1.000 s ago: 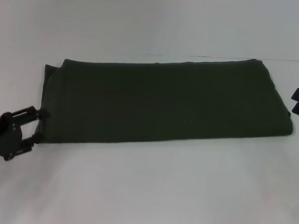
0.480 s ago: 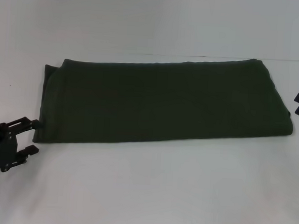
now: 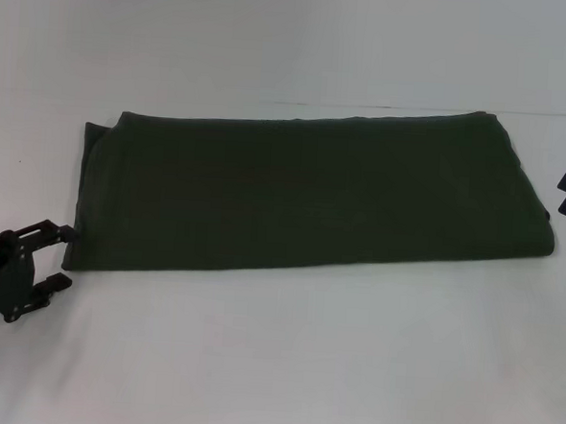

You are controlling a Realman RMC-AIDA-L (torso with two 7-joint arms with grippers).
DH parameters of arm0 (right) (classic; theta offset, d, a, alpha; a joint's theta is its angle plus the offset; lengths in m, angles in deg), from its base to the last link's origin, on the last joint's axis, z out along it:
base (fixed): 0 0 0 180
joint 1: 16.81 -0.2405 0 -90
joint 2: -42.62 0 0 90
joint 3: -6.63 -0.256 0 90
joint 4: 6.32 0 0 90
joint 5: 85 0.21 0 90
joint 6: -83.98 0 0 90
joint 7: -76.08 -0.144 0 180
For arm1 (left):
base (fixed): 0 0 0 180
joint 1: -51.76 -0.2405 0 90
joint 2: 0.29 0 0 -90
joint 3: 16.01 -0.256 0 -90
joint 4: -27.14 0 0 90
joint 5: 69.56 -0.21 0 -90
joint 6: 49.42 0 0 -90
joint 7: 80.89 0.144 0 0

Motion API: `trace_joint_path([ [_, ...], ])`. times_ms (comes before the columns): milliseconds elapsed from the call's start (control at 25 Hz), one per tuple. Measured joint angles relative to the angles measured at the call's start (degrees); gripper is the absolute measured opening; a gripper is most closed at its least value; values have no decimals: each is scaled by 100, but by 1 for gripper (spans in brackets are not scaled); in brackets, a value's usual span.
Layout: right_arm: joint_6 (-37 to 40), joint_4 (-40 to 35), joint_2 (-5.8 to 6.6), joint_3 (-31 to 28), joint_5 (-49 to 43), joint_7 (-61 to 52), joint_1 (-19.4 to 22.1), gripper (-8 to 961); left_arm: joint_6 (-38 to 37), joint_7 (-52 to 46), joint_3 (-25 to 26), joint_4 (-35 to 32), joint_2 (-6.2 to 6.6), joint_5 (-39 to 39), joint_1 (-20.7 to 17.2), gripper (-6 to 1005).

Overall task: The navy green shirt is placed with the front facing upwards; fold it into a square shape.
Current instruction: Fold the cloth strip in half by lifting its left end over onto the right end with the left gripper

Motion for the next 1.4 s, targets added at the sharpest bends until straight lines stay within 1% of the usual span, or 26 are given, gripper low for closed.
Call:
trace_joint_path([
  [280,-13,49,-1,0,0,-25,16,676,102,-53,19,52,9,13,41,732],
  [440,-25,121,18,0,0,-20,6,676,221,-54,20,223,43,13,155,732],
  [760,-3,125,35,-7,9,-9,24,675,452,12,-63,466,63,-5,433,731],
  [920,7,125,43,-41,6,-3,28,675,515,260,-58,589,49,39,619,730],
  [1040,14,130,43,-43,1,-2,20,675,375,604,-5,592,27,236,705,730],
  [1120,23,131,43,-44,1,-3,14,675,58,964,27,574,13,645,651,730],
  [1200,38,132,40,-44,3,0,12,675,-135,1116,57,565,3,880,539,729],
  [1320,37,137,34,-44,1,4,17,676,-113,935,21,567,-4,755,379,729],
  [1400,33,155,33,-48,-3,11,40,676,-76,857,3,584,-9,647,338,729],
])
